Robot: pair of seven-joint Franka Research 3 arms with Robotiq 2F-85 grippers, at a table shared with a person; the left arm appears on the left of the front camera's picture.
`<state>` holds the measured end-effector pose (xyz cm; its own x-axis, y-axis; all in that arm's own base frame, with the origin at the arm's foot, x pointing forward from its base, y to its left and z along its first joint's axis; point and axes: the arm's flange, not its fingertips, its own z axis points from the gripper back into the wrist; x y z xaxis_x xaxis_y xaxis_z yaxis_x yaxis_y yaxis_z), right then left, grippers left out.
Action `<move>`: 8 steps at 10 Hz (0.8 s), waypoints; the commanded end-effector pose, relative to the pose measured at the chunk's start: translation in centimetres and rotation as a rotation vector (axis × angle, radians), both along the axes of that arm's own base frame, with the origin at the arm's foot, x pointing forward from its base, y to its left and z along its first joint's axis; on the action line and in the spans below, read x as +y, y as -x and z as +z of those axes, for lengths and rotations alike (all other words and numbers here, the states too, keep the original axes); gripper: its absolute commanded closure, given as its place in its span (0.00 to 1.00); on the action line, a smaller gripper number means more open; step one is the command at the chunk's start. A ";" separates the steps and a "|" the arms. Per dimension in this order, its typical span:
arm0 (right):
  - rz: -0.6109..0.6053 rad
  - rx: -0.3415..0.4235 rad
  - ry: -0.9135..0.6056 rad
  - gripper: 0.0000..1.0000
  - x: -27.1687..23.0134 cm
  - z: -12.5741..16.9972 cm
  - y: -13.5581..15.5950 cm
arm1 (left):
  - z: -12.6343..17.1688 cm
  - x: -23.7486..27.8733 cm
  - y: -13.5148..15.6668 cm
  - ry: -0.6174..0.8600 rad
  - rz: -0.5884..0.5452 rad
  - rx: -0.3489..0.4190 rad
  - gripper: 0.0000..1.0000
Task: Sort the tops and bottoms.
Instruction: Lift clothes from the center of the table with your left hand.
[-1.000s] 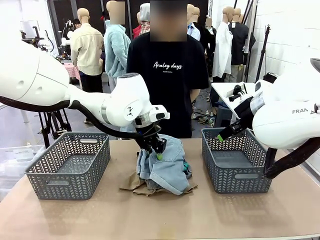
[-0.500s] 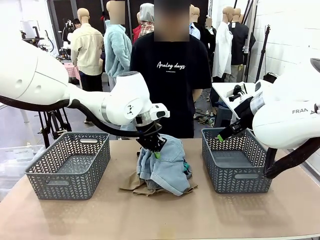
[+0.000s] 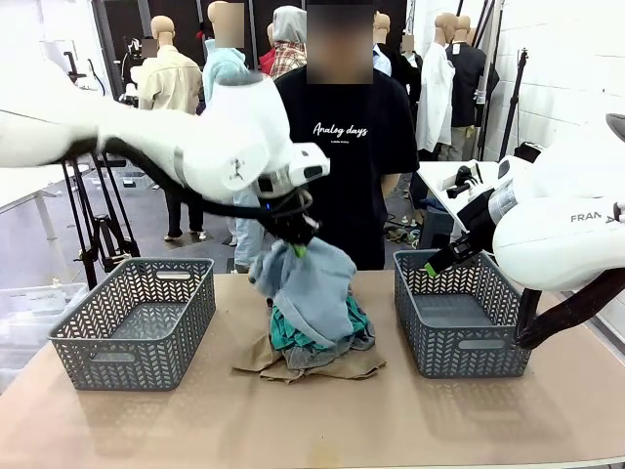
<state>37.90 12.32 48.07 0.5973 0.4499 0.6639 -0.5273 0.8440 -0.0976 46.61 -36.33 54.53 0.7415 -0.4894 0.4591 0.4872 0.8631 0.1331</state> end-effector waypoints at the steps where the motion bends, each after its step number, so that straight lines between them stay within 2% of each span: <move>1: -0.003 -0.007 -0.006 0.00 0.0 -0.2 -0.2 | 3.6 -1.1 3.1 -0.102 0.042 -0.173 1.00; 3: -0.003 -0.007 -0.006 0.00 0.0 -0.2 -0.2 | 7.5 -1.9 6.3 -0.126 0.007 -0.339 1.00; 4: -0.003 -0.007 -0.006 0.00 0.0 -0.2 -0.2 | 8.1 -1.8 7.5 -0.112 0.001 -0.373 1.00; 5: -0.003 -0.007 -0.006 0.00 0.0 -0.2 -0.2 | 7.9 -1.2 8.1 -0.084 0.000 -0.374 1.00; 6: -0.003 -0.007 -0.006 0.00 0.0 -0.2 -0.2 | 8.7 -2.1 7.3 -0.121 -0.028 -0.315 1.00; 8: -0.003 -0.007 -0.006 0.00 0.0 -0.2 -0.2 | 8.7 -2.1 7.3 -0.121 -0.028 -0.315 1.00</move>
